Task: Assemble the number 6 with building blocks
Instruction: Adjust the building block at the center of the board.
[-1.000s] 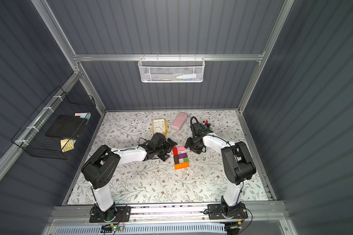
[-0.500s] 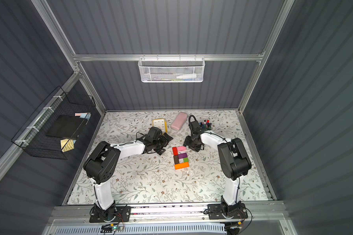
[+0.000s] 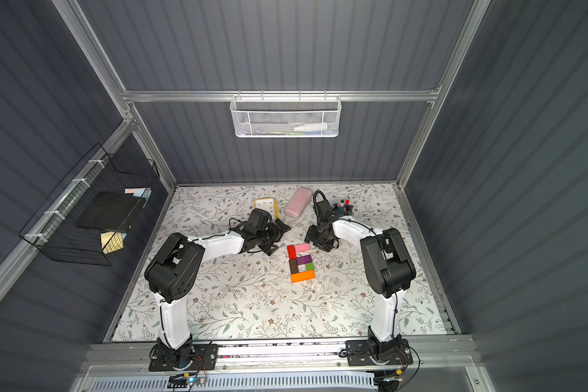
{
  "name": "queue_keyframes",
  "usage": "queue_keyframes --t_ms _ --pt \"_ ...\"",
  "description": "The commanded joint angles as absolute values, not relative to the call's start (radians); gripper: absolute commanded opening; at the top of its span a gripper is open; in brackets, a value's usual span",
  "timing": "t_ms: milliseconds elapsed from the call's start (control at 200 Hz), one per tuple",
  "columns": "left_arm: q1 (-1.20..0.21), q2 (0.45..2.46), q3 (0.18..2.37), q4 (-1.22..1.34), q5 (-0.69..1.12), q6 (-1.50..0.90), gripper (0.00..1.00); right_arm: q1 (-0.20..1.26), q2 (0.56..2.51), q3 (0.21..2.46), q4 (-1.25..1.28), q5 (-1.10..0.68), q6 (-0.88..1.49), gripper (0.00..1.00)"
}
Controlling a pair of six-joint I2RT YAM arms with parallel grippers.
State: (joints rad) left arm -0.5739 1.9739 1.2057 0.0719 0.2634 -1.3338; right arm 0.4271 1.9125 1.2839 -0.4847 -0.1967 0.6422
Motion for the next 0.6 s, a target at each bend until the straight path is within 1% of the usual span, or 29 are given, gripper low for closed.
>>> queue_keyframes --t_ms 0,590 --pt "-0.571 2.002 1.213 0.058 0.272 -1.315 1.0 0.418 1.947 1.312 -0.499 -0.189 0.634 0.63" --pt "-0.61 2.041 1.238 0.098 0.304 -1.342 0.99 0.413 1.965 1.319 -0.489 -0.188 0.624 0.63"
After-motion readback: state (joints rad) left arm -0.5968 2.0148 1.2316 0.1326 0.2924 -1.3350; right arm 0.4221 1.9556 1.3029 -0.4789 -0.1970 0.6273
